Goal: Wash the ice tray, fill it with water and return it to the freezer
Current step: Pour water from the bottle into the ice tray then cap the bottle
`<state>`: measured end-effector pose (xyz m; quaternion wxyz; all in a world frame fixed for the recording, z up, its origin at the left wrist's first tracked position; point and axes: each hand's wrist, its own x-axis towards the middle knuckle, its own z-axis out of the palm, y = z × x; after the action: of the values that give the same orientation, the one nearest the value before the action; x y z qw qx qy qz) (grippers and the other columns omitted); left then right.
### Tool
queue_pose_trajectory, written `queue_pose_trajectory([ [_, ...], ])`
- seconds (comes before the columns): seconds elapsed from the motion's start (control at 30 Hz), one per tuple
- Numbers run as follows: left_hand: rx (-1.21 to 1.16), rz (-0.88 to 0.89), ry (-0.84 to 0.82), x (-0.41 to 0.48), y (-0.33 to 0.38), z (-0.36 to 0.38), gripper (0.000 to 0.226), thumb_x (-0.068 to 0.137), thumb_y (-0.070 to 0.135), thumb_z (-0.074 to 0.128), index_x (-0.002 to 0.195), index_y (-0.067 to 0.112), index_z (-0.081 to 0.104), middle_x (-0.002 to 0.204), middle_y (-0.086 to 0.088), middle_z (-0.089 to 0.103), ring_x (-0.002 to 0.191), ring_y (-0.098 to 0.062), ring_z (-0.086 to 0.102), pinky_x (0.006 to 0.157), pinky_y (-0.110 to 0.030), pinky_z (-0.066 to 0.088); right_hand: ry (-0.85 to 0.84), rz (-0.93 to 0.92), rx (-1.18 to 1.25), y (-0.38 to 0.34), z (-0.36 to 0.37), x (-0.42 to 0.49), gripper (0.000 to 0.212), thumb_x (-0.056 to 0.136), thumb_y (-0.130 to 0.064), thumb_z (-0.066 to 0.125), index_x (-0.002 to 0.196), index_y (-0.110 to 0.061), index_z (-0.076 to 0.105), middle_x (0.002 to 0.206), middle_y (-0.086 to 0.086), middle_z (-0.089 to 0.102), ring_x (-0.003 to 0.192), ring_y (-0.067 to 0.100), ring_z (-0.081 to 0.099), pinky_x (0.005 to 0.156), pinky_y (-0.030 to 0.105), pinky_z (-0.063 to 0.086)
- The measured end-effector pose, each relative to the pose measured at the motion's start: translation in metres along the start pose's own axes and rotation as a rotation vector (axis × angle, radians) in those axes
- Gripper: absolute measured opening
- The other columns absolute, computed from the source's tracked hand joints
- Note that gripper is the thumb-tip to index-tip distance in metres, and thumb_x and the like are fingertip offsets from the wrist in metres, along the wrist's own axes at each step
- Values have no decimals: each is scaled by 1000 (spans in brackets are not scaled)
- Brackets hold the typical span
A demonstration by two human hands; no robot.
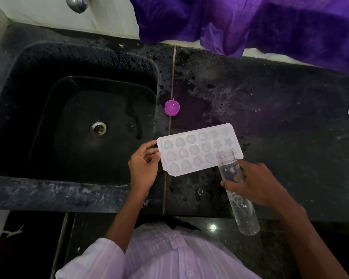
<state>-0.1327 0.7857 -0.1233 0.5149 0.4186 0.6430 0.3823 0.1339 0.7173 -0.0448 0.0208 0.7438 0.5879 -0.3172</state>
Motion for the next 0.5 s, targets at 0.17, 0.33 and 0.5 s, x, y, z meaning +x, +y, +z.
queue_pose_trajectory([
  [0.17,1,2,-1,0,0,0,36,90,-4,63,117,20,68,97,5,75,83,2,71,72,-13,54,-9,-8,-14,2,-6,7,58,79,-50,74,124,-14,60,109,-1,72,75,9,65,71,25,56],
  [0.33,-7,6,8,-1,2,1,37,90,-4,62,117,19,69,96,7,74,83,4,70,72,-12,54,-2,-3,-64,6,-9,13,67,72,-66,66,119,-19,61,98,-4,72,77,12,67,76,35,59],
  [0.5,-11,-2,14,-2,1,2,37,90,-3,62,115,23,69,95,7,75,83,2,71,73,-16,56,-3,-12,-80,8,-12,17,54,76,-60,69,112,-19,62,90,-5,72,72,10,66,72,31,57],
])
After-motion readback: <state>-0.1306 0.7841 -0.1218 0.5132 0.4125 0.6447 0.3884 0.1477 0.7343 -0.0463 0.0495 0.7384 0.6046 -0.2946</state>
